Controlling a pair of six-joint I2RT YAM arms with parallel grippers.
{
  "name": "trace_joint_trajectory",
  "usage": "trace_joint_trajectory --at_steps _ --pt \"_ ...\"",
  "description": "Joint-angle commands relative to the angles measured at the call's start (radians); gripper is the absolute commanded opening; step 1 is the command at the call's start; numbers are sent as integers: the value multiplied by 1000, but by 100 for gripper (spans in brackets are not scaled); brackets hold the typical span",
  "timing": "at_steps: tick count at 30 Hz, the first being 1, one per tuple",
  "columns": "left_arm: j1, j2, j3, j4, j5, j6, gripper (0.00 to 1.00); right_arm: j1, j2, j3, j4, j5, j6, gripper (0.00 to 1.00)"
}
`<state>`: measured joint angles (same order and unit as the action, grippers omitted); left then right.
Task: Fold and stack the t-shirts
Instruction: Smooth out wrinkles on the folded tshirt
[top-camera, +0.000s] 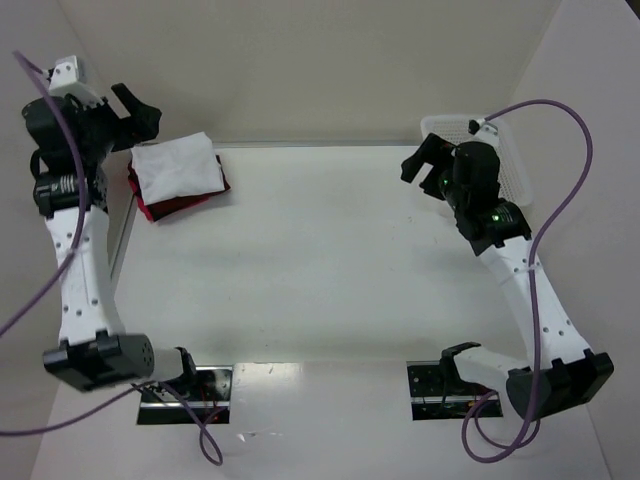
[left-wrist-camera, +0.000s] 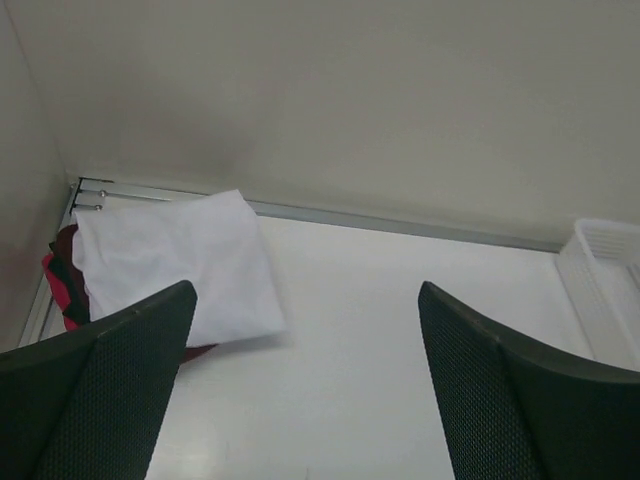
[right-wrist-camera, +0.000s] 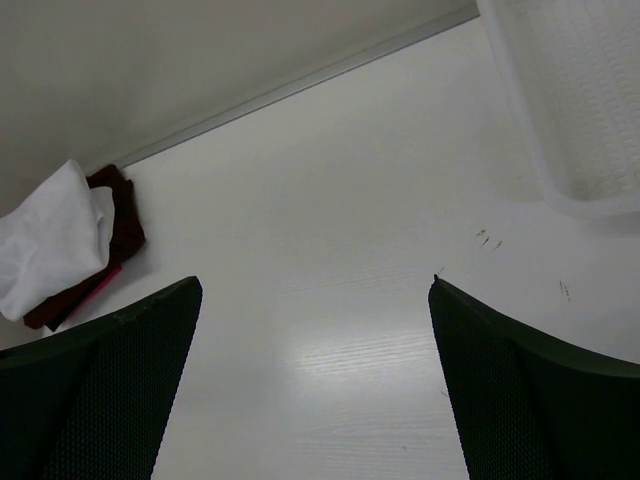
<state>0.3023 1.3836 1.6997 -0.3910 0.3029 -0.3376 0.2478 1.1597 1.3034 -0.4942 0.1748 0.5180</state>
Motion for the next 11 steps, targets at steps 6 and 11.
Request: trace_joint_trajectory --at_steps 6,11 --pt "-11 -319 -326 -48 114 22 99 -8 -240 -128 92 31 -33 100" --pt "-34 -434 -442 -70 124 22 99 -8 -322 -225 115 20 -33 100"
